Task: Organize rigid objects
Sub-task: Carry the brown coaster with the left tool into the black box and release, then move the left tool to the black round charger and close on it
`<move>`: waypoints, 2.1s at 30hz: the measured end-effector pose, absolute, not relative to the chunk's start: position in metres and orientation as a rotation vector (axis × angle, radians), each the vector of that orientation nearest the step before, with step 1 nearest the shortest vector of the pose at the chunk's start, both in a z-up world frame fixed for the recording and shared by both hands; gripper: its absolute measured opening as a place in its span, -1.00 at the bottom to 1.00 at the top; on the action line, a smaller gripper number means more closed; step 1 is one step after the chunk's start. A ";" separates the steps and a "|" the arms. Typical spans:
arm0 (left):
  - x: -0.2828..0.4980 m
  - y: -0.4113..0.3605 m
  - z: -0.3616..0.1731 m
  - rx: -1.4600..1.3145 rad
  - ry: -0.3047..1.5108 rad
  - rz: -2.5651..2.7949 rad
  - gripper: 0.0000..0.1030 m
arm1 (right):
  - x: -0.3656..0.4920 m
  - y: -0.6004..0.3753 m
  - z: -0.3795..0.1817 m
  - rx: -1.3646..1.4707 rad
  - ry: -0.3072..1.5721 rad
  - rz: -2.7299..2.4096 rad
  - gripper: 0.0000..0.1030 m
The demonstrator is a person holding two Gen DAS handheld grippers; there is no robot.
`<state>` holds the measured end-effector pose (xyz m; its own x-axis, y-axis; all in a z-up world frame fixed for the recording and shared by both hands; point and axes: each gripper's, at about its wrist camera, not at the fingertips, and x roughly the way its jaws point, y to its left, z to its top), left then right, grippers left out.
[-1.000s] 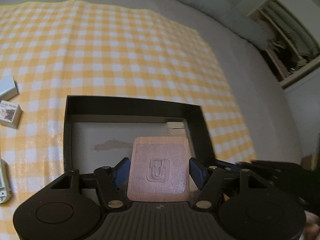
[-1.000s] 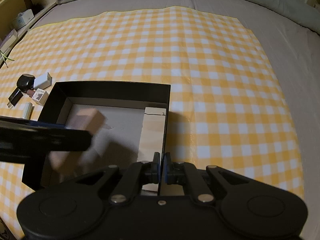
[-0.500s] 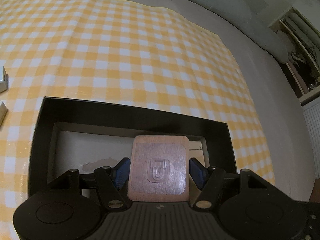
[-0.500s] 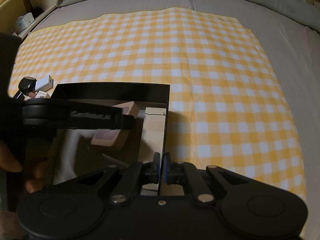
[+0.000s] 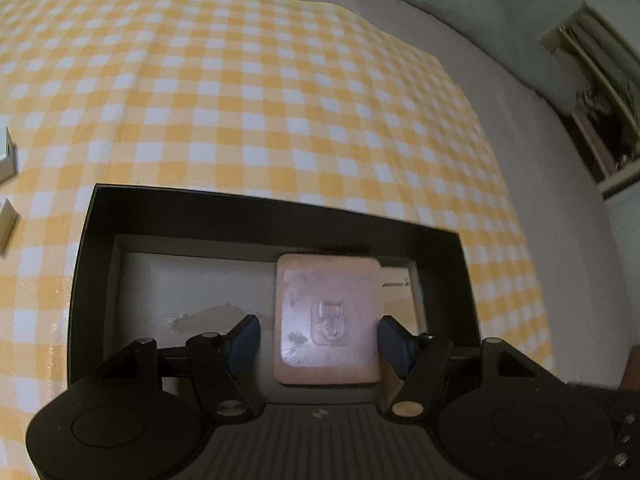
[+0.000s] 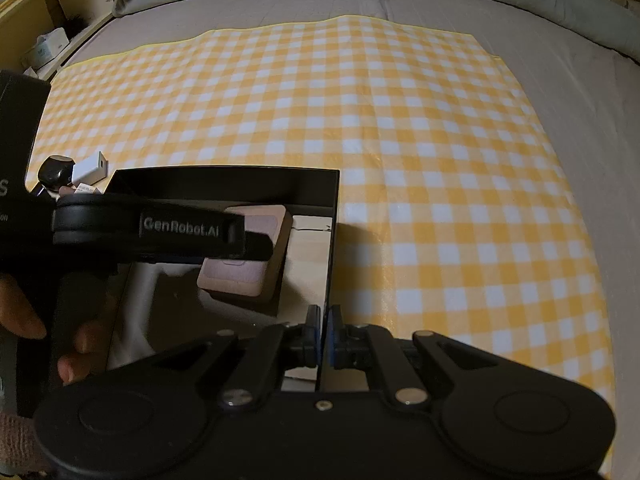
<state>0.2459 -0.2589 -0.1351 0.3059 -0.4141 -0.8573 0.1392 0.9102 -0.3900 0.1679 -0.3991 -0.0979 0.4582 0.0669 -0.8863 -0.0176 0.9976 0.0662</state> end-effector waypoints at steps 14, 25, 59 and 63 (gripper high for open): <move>0.242 -0.267 -0.136 -0.255 1.203 -0.405 0.26 | 0.167 -0.399 -0.098 0.051 1.094 0.055 -0.92; 0.229 -0.259 -0.103 -0.191 1.138 -0.459 0.62 | 0.167 -0.399 -0.097 0.051 1.095 0.054 -0.92; 0.191 -0.085 -0.035 -0.001 0.884 -0.237 1.00 | 0.169 -0.397 -0.095 -0.019 1.107 0.071 -0.92; 0.198 -0.061 -0.038 0.010 0.877 -0.192 1.00 | 0.169 -0.397 -0.095 -0.023 1.109 0.065 -0.92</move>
<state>0.1978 -0.0614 -0.0382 0.6230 -0.1627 -0.7651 0.1712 0.9828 -0.0696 0.1690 -0.3965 -0.0952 0.4435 0.0412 -0.8953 -0.0639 0.9979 0.0142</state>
